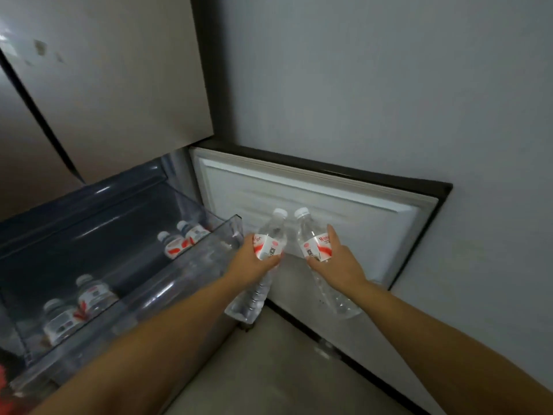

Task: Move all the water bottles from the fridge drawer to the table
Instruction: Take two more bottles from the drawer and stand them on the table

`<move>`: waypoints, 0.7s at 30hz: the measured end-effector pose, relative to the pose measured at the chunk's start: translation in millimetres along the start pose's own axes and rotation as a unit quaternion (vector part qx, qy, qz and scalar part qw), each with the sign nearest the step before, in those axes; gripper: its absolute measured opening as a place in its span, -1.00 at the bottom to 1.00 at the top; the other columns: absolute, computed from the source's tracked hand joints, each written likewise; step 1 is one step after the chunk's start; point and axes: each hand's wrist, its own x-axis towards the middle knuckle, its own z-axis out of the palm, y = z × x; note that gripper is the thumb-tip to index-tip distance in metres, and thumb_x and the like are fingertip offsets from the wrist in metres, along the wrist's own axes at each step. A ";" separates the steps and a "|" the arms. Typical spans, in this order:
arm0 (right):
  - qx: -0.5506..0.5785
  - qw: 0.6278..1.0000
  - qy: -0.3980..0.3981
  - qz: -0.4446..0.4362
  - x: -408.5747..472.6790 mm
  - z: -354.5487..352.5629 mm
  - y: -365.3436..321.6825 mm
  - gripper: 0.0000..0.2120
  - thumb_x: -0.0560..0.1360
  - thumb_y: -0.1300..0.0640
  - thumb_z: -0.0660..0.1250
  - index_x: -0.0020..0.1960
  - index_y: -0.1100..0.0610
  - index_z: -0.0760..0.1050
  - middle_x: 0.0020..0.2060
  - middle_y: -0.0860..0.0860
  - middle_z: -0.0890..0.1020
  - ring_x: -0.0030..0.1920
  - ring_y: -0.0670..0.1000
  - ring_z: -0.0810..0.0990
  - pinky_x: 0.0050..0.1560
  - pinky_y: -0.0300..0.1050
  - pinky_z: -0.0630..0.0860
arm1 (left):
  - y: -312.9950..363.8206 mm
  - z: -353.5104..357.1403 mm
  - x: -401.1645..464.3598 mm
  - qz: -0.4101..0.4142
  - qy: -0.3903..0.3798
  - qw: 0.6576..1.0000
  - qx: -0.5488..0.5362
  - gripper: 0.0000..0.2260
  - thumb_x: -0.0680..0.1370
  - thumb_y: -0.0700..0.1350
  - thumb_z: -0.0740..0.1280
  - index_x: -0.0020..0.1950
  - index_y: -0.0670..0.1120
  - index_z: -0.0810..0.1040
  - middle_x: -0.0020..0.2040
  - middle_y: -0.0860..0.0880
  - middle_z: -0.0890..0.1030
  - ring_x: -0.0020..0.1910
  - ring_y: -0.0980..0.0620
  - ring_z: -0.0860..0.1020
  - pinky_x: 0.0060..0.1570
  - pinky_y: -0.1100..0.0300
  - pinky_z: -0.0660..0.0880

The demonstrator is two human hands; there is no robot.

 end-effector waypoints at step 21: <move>0.009 0.910 0.285 0.301 -327.6 -185.9 239.0 -0.21 0.38 -0.24 0.33 0.46 -0.19 -0.03 0.15 0.10 0.56 0.06 0.13 0.59 0.09 0.06 0.55 | 123.6 315.9 -164.6 0.205 -0.352 0.904 0.129 -0.25 0.38 0.14 0.46 0.46 -0.01 0.19 0.30 -0.06 0.49 0.19 -0.09 0.53 0.13 0.07 0.48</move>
